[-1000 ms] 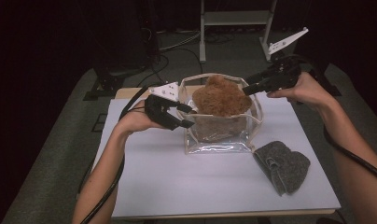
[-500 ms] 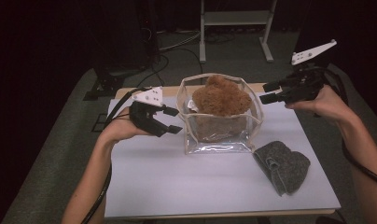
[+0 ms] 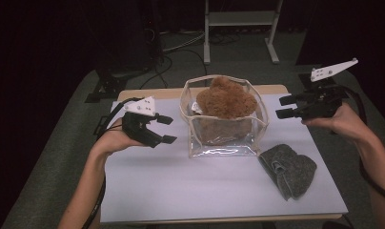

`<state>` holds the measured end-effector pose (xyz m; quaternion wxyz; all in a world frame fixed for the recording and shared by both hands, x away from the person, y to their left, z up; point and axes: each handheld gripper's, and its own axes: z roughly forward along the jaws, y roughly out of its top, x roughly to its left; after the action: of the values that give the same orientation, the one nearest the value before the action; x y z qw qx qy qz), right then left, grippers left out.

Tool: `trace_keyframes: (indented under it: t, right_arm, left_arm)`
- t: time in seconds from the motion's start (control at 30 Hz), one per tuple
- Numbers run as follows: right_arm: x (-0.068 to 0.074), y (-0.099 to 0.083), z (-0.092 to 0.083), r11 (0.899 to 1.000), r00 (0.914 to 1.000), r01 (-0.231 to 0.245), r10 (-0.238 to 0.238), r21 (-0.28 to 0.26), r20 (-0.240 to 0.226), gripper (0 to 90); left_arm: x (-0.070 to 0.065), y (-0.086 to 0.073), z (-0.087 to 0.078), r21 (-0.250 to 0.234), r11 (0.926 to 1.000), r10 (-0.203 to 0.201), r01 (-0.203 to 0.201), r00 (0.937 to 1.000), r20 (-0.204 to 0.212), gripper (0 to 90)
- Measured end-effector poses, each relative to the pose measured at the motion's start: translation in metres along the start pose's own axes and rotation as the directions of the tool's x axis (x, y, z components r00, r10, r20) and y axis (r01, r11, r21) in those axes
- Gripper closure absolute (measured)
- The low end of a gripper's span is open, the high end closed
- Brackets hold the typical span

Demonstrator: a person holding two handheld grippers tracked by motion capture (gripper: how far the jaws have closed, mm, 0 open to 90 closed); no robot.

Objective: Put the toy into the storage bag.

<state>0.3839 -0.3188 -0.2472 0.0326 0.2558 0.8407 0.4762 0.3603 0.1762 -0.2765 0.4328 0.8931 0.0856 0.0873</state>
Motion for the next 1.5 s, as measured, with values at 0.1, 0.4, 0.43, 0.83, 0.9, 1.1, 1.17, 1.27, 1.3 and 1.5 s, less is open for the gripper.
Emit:
trace_keyframes:
  t: [0.1,0.4,0.43,0.83,0.9,1.1,1.17,1.27,1.3,1.5]
  right_arm:
    - [0.0,-0.009,-0.001,1.0,1.0,-0.008,0.008,-0.002,0.004,31.1]
    - [0.002,-0.038,0.001,0.999,0.9994,-0.033,0.033,-0.005,0.014,28.9]
    - [0.002,-0.041,0.001,0.999,0.9994,-0.033,0.033,-0.001,0.015,28.8]
    - [0.003,-0.078,0.008,0.997,0.997,-0.074,0.073,0.005,0.023,26.9]
    - [0.004,-0.084,0.009,0.997,0.9965,-0.081,0.081,0.001,0.021,26.9]
    - [0.004,-0.1,0.011,0.995,0.9949,-0.097,0.097,-0.005,0.025,26.7]
    - [0.004,-0.105,0.012,0.995,0.9942,-0.105,0.105,-0.003,0.026,26.7]
    - [0.003,-0.112,0.015,0.993,0.993,-0.115,0.115,-0.002,0.028,26.7]
    - [0.004,-0.115,0.015,0.993,0.9927,-0.117,0.117,-0.005,0.027,26.6]
    - [0.005,-0.131,0.02,0.991,0.9907,-0.134,0.134,0.001,0.024,26.5]
  left_arm:
    - [-0.002,-0.004,-0.002,-0.002,1.0,-0.008,0.008,1.0,-0.003,31.8]
    - [-0.01,-0.015,-0.006,-0.011,0.9996,-0.026,0.026,0.9996,-0.012,29.4]
    - [-0.011,-0.017,-0.005,-0.012,0.9995,-0.03,0.03,0.9994,-0.015,28.8]
    - [-0.02,-0.038,-0.001,-0.018,0.9975,-0.068,0.068,0.9973,-0.027,24.2]
    - [-0.021,-0.041,0.0,-0.017,0.9972,-0.073,0.073,0.9969,-0.029,23.3]
    - [-0.024,-0.053,0.004,-0.023,0.9947,-0.101,0.1,0.9945,-0.027,20.8]
    - [-0.025,-0.056,0.006,-0.018,0.9949,-0.1,0.1,0.9947,-0.023,20.0]
    - [-0.028,-0.059,0.009,-0.022,0.9949,-0.099,0.098,0.9948,-0.022,19.2]
    - [-0.029,-0.061,0.009,-0.025,0.9944,-0.103,0.102,0.9944,-0.022,19.2]
    - [-0.032,-0.07,0.012,-0.022,0.9925,-0.121,0.12,0.9923,-0.026,18.0]
